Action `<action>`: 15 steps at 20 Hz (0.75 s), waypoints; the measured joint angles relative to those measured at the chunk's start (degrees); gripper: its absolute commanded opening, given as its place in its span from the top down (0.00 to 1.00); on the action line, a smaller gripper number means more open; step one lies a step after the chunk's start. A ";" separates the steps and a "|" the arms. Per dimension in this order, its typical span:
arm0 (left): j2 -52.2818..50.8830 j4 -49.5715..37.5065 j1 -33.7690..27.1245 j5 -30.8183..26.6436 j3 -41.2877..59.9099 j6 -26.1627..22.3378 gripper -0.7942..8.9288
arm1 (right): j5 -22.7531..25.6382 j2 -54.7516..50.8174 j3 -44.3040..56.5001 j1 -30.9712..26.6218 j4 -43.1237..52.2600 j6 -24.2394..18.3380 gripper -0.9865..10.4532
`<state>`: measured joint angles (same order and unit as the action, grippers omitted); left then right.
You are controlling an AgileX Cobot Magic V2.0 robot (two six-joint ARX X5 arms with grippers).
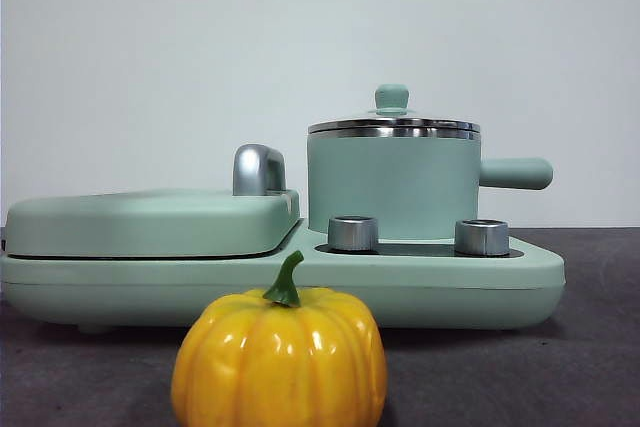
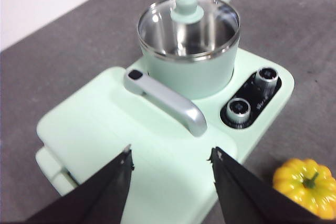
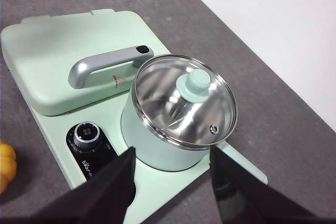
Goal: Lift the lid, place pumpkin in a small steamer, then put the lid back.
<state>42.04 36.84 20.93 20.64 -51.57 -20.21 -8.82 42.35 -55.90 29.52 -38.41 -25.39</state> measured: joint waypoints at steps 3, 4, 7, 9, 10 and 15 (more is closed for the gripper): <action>0.09 -2.56 0.24 0.00 0.00 0.07 0.66 | 0.02 0.02 0.00 0.00 -0.63 0.42 0.71; 0.28 -3.80 0.26 0.00 -0.02 0.13 0.66 | 0.00 0.02 0.00 0.00 -0.68 0.90 0.71; 1.49 -7.50 0.55 0.00 -0.02 1.05 0.66 | 0.02 0.02 0.00 0.00 -0.68 3.63 0.71; 2.95 -10.27 0.90 -0.02 -0.02 1.97 0.66 | 0.00 0.00 0.00 0.00 -0.72 6.29 0.71; 3.89 -11.74 1.09 -0.02 -0.02 2.36 0.66 | -0.02 0.00 0.00 0.00 -0.72 7.78 0.71; 9.66 -19.21 2.89 -0.02 -0.02 5.29 0.66 | 0.00 -1.36 0.00 -0.42 -0.28 12.41 0.71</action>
<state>51.70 17.63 23.81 20.62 -51.59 -14.92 -8.82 40.99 -55.90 29.10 -38.70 -12.97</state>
